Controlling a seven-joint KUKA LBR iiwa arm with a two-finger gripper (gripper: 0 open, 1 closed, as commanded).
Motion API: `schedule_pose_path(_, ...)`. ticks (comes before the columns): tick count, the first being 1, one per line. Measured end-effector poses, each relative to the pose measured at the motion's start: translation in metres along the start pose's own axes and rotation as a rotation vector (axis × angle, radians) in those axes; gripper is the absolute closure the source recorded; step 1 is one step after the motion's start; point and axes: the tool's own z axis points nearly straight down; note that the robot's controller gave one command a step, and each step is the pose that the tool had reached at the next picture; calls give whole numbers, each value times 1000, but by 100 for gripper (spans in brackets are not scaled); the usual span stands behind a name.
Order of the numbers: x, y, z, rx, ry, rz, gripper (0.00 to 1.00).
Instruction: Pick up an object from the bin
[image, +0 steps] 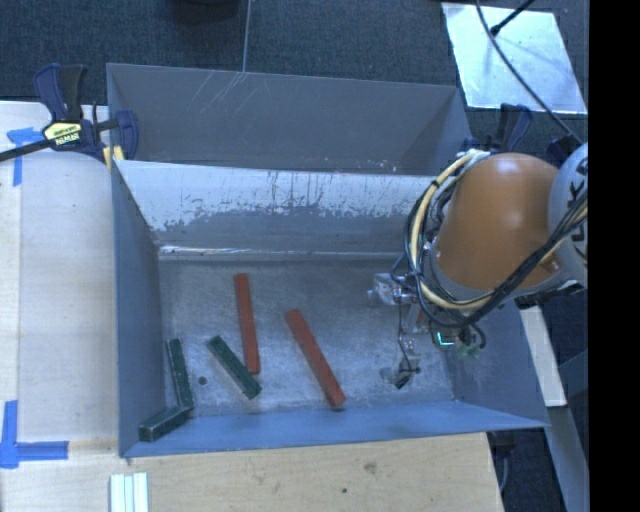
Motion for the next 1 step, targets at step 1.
schedule_pose_path(1,-12,83,117,-2,-6,45,0)
